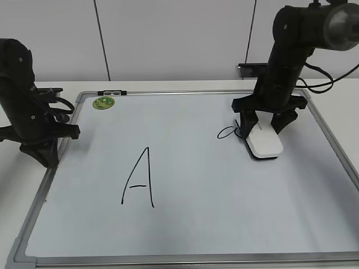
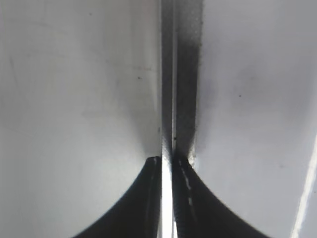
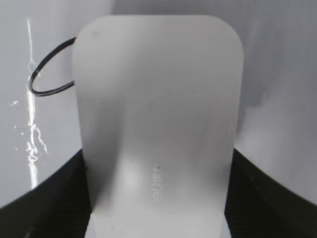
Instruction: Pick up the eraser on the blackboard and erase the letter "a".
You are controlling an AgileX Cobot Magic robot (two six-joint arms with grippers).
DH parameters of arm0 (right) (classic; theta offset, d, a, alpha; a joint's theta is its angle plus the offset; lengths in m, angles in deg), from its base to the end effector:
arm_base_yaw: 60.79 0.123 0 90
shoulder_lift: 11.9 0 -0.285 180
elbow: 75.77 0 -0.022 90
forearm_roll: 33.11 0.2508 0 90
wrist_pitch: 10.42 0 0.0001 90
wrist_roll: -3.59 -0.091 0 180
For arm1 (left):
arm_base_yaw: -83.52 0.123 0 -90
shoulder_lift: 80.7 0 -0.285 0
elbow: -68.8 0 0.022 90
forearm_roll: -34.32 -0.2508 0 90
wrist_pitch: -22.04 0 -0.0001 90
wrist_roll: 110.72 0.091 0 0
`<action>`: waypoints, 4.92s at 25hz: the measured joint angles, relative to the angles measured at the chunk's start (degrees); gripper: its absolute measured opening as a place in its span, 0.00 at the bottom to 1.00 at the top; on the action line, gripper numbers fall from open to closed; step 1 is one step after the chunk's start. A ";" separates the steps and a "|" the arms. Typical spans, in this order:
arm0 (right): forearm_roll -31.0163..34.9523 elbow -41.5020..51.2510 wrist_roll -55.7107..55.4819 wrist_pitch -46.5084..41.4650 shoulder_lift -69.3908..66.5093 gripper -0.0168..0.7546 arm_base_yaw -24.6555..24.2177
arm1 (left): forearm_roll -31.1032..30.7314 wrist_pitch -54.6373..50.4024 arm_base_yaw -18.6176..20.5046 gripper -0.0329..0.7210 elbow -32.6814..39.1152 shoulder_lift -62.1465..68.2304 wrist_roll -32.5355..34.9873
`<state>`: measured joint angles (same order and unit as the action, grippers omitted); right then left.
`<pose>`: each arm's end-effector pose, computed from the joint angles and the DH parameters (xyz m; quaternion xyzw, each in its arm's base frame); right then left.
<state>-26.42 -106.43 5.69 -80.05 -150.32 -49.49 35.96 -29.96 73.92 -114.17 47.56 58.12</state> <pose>0.4520 0.1005 0.1662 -0.0975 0.9934 0.0568 0.0182 0.3922 -0.0684 0.1290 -0.0221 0.9994 -0.0156 0.0212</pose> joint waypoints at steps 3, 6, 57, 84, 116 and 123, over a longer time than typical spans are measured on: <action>0.66 -0.26 0.22 0.00 -0.83 0.70 0.00 | 0.00 0.00 0.00 0.10 0.00 0.00 0.00; 0.66 -0.26 0.22 0.00 -1.09 0.70 0.00 | 0.00 0.00 0.00 0.10 0.00 0.00 0.00; 8.03 -8.66 1.97 -0.23 -6.85 0.69 7.39 | 0.00 -0.14 0.00 0.10 0.00 0.00 0.00; 11.48 -8.10 0.37 -0.23 -6.00 0.69 -4.56 | 0.05 -0.03 0.00 0.10 0.00 0.00 0.00; 1.85 -10.13 -1.36 -0.37 -3.04 0.69 8.91 | 0.05 -0.14 0.00 0.10 0.00 0.00 0.00; -8.80 -11.74 -5.85 -0.60 2.03 0.69 8.30 | 0.05 -0.14 0.00 0.10 0.00 0.00 0.00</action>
<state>-35.23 -118.17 -0.16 -80.65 -148.29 -41.18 36.01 -30.10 73.92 -114.17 47.56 58.12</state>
